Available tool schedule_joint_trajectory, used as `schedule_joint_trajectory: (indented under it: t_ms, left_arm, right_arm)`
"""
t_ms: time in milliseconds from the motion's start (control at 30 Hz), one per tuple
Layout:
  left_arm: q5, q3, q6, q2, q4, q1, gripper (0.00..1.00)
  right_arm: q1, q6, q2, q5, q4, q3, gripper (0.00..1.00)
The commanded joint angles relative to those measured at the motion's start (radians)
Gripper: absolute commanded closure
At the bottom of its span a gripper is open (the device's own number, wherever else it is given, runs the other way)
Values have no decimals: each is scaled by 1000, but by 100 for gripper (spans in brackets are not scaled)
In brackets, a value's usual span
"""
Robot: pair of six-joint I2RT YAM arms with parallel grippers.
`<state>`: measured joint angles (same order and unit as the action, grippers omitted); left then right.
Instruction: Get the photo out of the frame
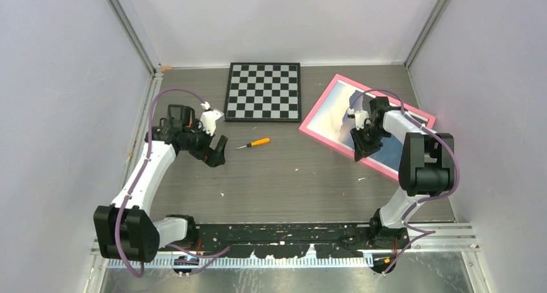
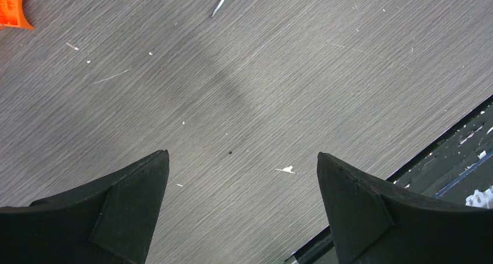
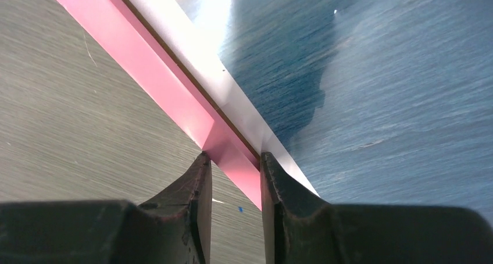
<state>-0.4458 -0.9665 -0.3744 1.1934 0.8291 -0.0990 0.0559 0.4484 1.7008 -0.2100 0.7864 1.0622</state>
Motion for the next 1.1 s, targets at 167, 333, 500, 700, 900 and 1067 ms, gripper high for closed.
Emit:
schedule_joint_trajectory:
  t_ms: [167, 333, 500, 700, 900, 1067]
  left_arm:
    - [38, -5, -47, -68, 4, -6, 0]
    - [43, -6, -48, -74, 2, -6, 0]
    - [38, -17, -47, -84, 10, -5, 0]
    - [30, -3, -53, -106, 6, -5, 0]
    - [-76, -33, -28, -62, -45, -62, 0]
    - [-15, -117, -11, 99, -168, -274, 0]
  right_arm:
    - [-14, -261, 66, 115, 170, 58, 99]
    - [-4, -234, 70, 115, 259, 31, 99]
    - [72, -226, 74, 70, 333, 83, 99]
    - [77, -195, 98, -96, 485, 147, 99]
    - [39, -186, 51, -212, 491, 181, 84]
    - [49, -171, -39, -150, 443, 290, 49]
